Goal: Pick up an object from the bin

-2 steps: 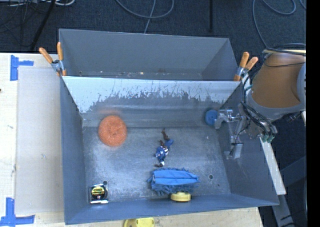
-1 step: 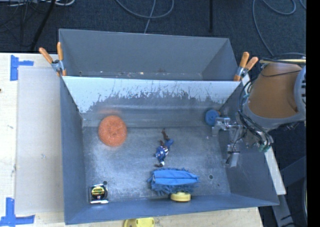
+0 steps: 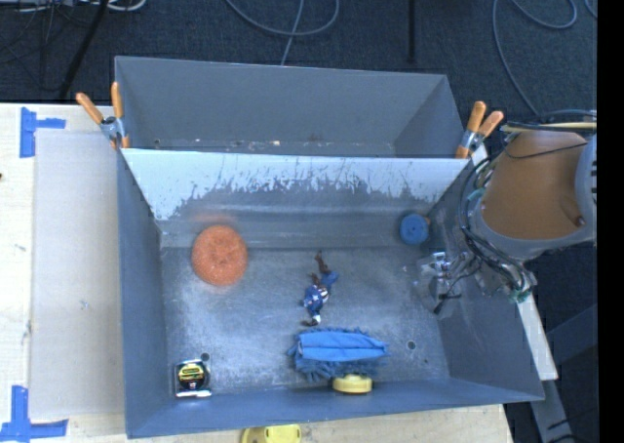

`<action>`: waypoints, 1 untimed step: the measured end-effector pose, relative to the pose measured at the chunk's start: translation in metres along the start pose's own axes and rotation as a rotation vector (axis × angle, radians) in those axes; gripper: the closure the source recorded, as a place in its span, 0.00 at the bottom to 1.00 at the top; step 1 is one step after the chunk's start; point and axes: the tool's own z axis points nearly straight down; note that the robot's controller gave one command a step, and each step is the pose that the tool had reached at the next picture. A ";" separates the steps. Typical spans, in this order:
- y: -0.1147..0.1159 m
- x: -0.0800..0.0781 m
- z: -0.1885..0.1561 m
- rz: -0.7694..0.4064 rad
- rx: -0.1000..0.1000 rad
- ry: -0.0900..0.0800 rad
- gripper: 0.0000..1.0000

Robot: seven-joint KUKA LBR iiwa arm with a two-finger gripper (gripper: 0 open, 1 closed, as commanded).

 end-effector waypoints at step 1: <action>0.000 0.000 0.000 -0.001 0.000 0.000 0.00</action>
Offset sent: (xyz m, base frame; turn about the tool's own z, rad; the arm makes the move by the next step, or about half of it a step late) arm 0.0000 0.0000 0.0000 0.0000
